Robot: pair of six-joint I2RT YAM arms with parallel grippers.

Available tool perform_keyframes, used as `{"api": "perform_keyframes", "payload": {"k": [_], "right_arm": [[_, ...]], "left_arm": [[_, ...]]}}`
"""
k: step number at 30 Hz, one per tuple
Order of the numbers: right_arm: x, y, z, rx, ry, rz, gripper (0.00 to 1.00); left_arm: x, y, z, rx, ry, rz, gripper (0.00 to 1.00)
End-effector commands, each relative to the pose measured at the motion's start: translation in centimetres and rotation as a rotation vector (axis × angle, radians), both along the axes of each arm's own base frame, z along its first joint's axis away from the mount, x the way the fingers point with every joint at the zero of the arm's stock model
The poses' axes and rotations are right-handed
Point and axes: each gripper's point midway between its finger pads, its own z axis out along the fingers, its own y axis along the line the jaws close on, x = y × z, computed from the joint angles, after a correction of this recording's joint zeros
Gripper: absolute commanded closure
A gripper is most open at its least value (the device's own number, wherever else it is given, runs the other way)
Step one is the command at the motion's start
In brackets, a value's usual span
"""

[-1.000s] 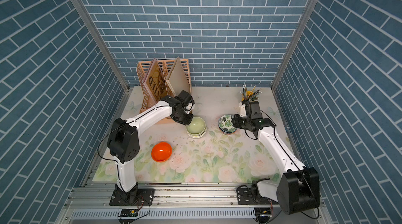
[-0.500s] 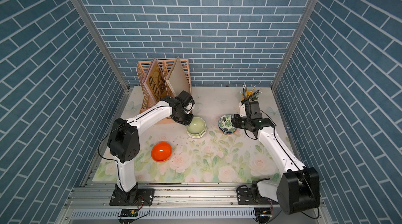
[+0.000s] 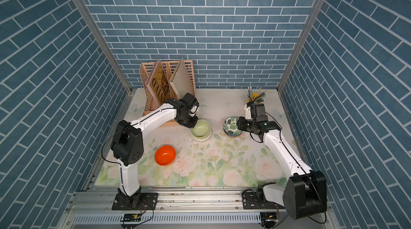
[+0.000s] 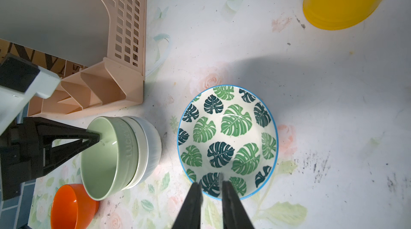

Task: Stack the bowls
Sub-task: Place the bowl on the bowl.

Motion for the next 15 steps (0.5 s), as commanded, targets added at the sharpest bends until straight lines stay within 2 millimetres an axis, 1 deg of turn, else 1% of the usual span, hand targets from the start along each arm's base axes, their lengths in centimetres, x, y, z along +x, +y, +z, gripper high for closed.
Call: {"api": "perform_keyframes", "payload": {"k": [1,15], "right_arm": [[-0.09,-0.06,-0.62,-0.012,0.006,-0.003,0.79],[-0.15,-0.02,-0.73,-0.011,0.01,-0.001,0.79]], "left_arm": [[-0.39,0.2,-0.83,0.011,0.041,-0.002,1.0],[-0.08,0.44,-0.91,0.031,0.033,0.011,0.99]]}}
